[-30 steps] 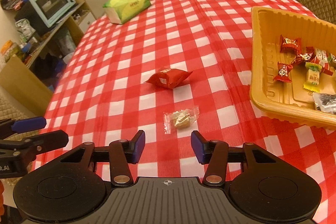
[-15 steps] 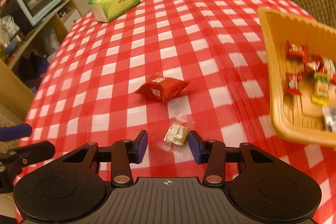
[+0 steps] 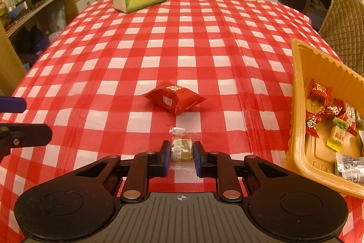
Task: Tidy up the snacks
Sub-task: 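Grasp the red packet with the left tool while the right tool holds the clear candy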
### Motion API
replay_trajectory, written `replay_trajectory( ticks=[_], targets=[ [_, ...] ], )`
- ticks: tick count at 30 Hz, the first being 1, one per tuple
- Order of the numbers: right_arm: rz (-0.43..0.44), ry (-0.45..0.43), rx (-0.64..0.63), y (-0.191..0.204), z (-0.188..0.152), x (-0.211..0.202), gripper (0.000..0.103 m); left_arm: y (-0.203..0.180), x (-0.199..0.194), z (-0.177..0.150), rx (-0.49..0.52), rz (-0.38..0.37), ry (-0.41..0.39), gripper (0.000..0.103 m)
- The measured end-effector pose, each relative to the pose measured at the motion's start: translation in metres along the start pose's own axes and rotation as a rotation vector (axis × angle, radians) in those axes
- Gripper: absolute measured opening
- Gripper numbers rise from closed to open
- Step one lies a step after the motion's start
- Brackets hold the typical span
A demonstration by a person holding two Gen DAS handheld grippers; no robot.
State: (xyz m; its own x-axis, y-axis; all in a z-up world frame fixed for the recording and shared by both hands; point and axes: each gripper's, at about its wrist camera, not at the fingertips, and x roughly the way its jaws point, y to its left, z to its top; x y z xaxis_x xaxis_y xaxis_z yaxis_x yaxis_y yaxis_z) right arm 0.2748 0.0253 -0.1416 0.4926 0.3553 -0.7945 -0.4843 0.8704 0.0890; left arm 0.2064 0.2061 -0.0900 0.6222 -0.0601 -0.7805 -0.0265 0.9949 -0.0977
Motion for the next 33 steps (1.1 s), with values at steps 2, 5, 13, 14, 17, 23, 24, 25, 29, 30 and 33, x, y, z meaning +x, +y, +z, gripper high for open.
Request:
replay_trajectory(
  ticks=[2, 5, 13, 14, 17, 23, 24, 25, 29, 30, 33],
  targets=[
    [0.012, 0.003, 0.018, -0.004, 0.001, -0.003, 0.022, -0.002, 0.003, 0.002, 0.013, -0.006, -0.001, 0.079],
    [0.030, -0.005, 0.047, -0.010, 0.003, -0.013, 0.021, -0.008, 0.009, 0.005, 0.038, -0.019, 0.001, 0.079],
    [0.059, -0.071, 0.164, -0.040, 0.010, -0.051, 0.021, -0.037, 0.031, 0.020, 0.159, -0.058, -0.028, 0.079],
    [0.057, -0.079, 0.182, -0.045, 0.011, -0.056, 0.021, -0.041, 0.034, 0.022, 0.180, -0.061, -0.034, 0.079],
    [0.049, -0.101, 0.232, -0.062, 0.011, -0.070, 0.021, -0.055, 0.045, 0.028, 0.243, -0.061, -0.045, 0.076],
    [0.035, -0.140, 0.307, -0.091, 0.008, -0.094, 0.021, -0.078, 0.073, 0.038, 0.362, -0.045, -0.047, 0.073],
    [0.034, -0.144, 0.316, -0.094, 0.007, -0.097, 0.021, -0.081, 0.078, 0.039, 0.382, -0.037, -0.046, 0.073],
    [0.033, -0.147, 0.325, -0.097, 0.006, -0.099, 0.021, -0.084, 0.083, 0.040, 0.401, -0.028, -0.041, 0.072],
    [0.030, -0.156, 0.350, -0.108, 0.002, -0.107, 0.021, -0.093, 0.099, 0.044, 0.455, -0.008, -0.031, 0.069],
    [0.028, -0.157, 0.356, -0.111, 0.000, -0.109, 0.021, -0.095, 0.102, 0.046, 0.462, -0.008, -0.029, 0.068],
    [0.026, -0.163, 0.369, -0.118, -0.002, -0.112, 0.021, -0.102, 0.108, 0.051, 0.482, -0.016, -0.028, 0.067]
  ],
)
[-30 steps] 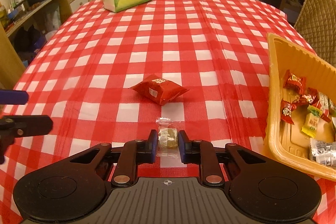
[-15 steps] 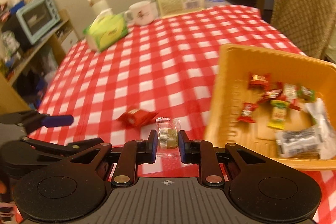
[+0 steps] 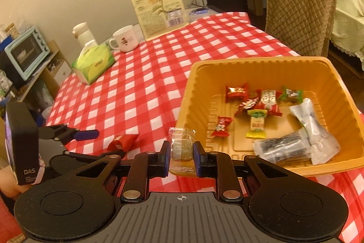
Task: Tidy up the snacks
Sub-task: 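Grasp the red packet with the left tool while the right tool holds the clear candy, then carry the red packet and clear candy with both tools over the tray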
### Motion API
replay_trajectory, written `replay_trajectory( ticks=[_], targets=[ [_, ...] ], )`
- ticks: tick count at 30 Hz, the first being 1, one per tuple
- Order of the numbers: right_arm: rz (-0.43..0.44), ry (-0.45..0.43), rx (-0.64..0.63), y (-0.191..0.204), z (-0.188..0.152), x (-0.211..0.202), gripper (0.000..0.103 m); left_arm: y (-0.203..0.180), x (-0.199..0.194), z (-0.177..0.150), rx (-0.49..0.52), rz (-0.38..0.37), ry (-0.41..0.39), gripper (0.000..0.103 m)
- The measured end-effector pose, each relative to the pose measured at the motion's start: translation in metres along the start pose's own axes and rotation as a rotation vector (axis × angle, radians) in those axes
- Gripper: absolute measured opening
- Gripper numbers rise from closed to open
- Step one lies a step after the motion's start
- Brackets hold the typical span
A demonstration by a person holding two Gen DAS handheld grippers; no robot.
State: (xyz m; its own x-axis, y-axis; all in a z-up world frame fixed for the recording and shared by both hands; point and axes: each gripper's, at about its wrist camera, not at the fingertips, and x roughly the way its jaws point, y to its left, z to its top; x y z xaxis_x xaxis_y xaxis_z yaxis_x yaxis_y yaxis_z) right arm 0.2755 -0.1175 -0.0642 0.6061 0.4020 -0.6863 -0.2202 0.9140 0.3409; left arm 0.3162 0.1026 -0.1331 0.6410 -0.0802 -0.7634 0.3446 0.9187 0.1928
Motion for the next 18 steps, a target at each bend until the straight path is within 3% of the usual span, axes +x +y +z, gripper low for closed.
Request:
replay_trajectory(
  ticks=[6, 16, 18],
  targets=[
    [-0.001, -0.011, 0.014, -0.011, 0.003, -0.005, 0.021, -0.007, 0.014, 0.012, 0.013, -0.019, 0.027, 0.055],
    [-0.003, -0.014, 0.028, -0.028, 0.007, -0.011, 0.021, 0.001, 0.019, 0.018, -0.092, -0.072, 0.062, 0.027],
    [0.002, -0.015, 0.026, -0.029, 0.008, -0.012, 0.021, 0.001, 0.017, 0.018, -0.109, -0.075, 0.065, 0.026]
  ],
)
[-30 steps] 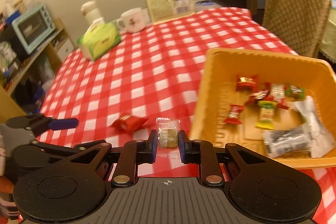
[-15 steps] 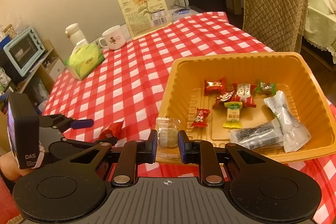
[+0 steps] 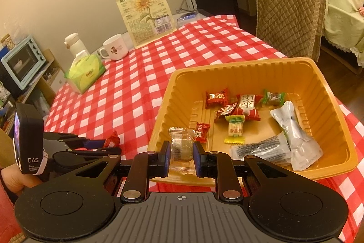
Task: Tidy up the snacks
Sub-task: 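Carry the red packet and clear candy with both tools over the tray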
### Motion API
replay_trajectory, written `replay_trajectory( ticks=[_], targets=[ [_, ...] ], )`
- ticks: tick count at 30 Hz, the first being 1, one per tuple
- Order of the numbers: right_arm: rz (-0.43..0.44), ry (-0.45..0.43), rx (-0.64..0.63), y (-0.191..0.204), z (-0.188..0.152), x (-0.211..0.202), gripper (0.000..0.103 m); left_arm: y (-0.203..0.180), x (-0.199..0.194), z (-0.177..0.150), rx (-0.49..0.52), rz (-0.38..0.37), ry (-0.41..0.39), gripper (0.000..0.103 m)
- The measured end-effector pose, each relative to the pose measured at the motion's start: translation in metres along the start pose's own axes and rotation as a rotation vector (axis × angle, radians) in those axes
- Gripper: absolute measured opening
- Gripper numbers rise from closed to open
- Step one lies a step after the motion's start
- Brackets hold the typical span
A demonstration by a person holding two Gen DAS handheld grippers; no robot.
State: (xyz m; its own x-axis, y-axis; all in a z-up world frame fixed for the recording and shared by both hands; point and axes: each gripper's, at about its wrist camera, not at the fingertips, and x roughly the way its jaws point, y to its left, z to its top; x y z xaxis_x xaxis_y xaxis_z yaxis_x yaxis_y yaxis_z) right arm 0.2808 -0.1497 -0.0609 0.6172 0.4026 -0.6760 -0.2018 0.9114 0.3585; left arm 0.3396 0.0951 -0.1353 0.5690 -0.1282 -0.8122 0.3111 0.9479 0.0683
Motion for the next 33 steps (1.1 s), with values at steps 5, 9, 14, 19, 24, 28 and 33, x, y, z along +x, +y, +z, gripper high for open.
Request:
replay_trajectory(
  ticks=[5, 9, 14, 19, 24, 28, 33],
  targets=[
    [0.013, -0.005, -0.007, -0.001, 0.002, -0.003, 0.021, 0.000, -0.010, -0.006, -0.044, -0.008, 0.000, 0.025],
    [0.026, -0.009, -0.011, -0.003, 0.003, -0.006, 0.021, 0.001, -0.026, -0.011, -0.100, -0.014, -0.011, 0.025],
    [0.045, -0.014, -0.015, -0.008, 0.004, -0.012, 0.021, -0.004, -0.053, -0.014, -0.157, -0.019, -0.041, 0.025],
    [0.072, -0.015, -0.016, -0.015, 0.003, -0.020, 0.021, -0.019, -0.083, -0.010, -0.192, -0.032, -0.083, 0.025],
    [0.091, -0.012, -0.012, -0.030, 0.002, -0.030, 0.021, -0.046, -0.107, -0.002, -0.203, -0.055, -0.126, 0.025],
    [0.096, 0.004, -0.003, -0.048, 0.001, -0.039, 0.021, -0.075, -0.117, 0.008, -0.193, -0.082, -0.143, 0.025],
    [0.089, 0.022, 0.009, -0.076, 0.004, -0.048, 0.021, -0.112, -0.117, 0.026, -0.167, -0.107, -0.154, 0.025]
  ],
)
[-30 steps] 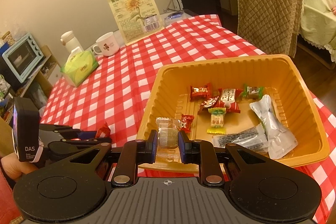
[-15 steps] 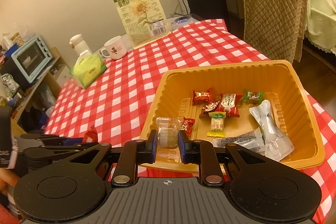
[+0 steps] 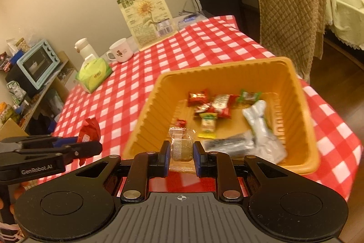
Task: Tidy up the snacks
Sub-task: 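Carry the red packet and clear candy with both tools over the tray, then open both tools to drop the red packet and clear candy into the tray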
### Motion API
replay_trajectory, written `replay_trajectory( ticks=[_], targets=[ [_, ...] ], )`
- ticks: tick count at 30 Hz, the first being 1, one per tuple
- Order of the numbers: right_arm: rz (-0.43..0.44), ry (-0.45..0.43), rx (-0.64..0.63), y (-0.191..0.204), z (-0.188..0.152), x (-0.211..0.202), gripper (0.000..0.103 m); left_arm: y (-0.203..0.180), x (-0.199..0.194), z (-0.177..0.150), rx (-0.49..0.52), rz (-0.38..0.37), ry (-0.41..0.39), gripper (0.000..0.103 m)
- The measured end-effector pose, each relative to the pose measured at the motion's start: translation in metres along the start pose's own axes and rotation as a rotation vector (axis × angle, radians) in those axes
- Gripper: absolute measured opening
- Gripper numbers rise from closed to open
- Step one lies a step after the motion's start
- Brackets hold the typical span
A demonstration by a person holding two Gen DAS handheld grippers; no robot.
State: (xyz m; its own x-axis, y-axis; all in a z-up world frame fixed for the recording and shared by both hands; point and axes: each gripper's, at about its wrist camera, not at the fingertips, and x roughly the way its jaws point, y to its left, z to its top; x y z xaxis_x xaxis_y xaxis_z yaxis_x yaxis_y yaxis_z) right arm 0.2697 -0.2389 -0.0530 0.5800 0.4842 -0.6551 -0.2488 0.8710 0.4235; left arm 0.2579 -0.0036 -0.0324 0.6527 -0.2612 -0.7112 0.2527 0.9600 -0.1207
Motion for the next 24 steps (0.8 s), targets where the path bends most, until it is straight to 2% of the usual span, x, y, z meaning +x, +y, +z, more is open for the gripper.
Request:
replay_trajectory(
  ticks=[10, 24],
  targets=[
    [-0.007, -0.011, 0.004, -0.047, 0.016, -0.015, 0.022, -0.053, 0.028, 0.021, 0.031, -0.002, 0.014, 0.025],
    [0.009, 0.020, -0.023, -0.070, 0.033, 0.009, 0.022, -0.061, 0.080, 0.038, 0.028, 0.076, 0.092, 0.025]
  ],
)
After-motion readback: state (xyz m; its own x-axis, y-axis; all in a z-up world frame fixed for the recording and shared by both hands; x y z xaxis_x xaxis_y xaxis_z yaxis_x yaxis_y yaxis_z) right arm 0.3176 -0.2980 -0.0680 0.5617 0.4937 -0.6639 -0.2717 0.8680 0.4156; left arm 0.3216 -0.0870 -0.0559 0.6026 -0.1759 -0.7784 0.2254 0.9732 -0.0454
